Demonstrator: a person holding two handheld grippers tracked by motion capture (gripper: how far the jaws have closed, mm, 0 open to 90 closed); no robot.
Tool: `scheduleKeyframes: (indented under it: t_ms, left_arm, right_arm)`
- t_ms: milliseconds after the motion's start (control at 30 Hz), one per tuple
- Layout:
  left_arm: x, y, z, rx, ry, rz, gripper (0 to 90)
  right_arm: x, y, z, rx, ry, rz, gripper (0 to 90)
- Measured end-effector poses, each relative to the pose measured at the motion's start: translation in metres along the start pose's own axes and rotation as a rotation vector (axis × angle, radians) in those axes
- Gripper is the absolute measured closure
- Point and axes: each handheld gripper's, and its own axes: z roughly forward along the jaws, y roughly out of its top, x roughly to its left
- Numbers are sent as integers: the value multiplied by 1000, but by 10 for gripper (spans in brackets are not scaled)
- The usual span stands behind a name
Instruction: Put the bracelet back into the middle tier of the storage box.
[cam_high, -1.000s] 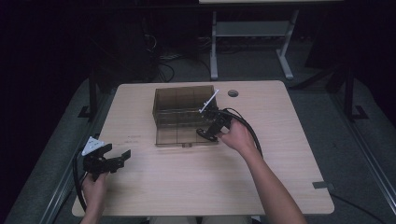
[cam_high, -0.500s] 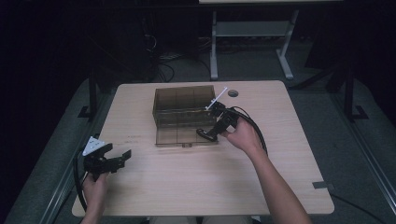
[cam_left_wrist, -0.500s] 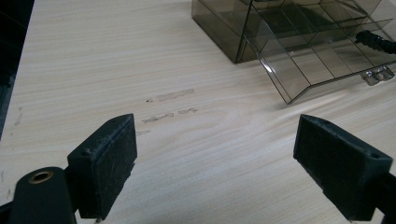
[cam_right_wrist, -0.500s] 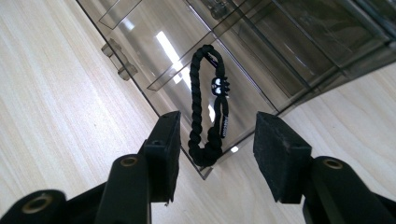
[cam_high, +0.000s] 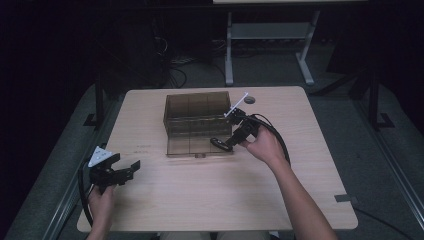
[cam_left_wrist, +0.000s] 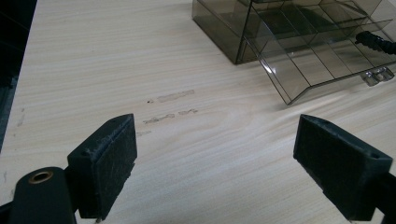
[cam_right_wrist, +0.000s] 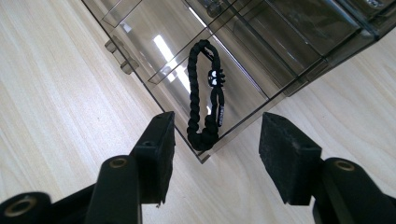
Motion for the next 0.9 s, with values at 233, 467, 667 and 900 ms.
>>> scheduleKeyframes:
  t_ms: [233, 467, 667, 900]
  left_arm:
    - [0, 0, 0, 5, 1, 5, 129]
    - [0, 0, 0, 6, 1, 8, 129]
    - [-1, 0, 0, 9, 3, 9, 129]
    - [-2, 0, 0, 6, 7, 8, 129]
  right_arm:
    - [0, -4, -7, -13, -6, 2, 411]
    - [1, -8, -12, -13, -12, 7, 401]
    - [1, -13, -16, -17, -19, 11, 391]
    - [-1, -21, -22, -21, -24, 21, 383]
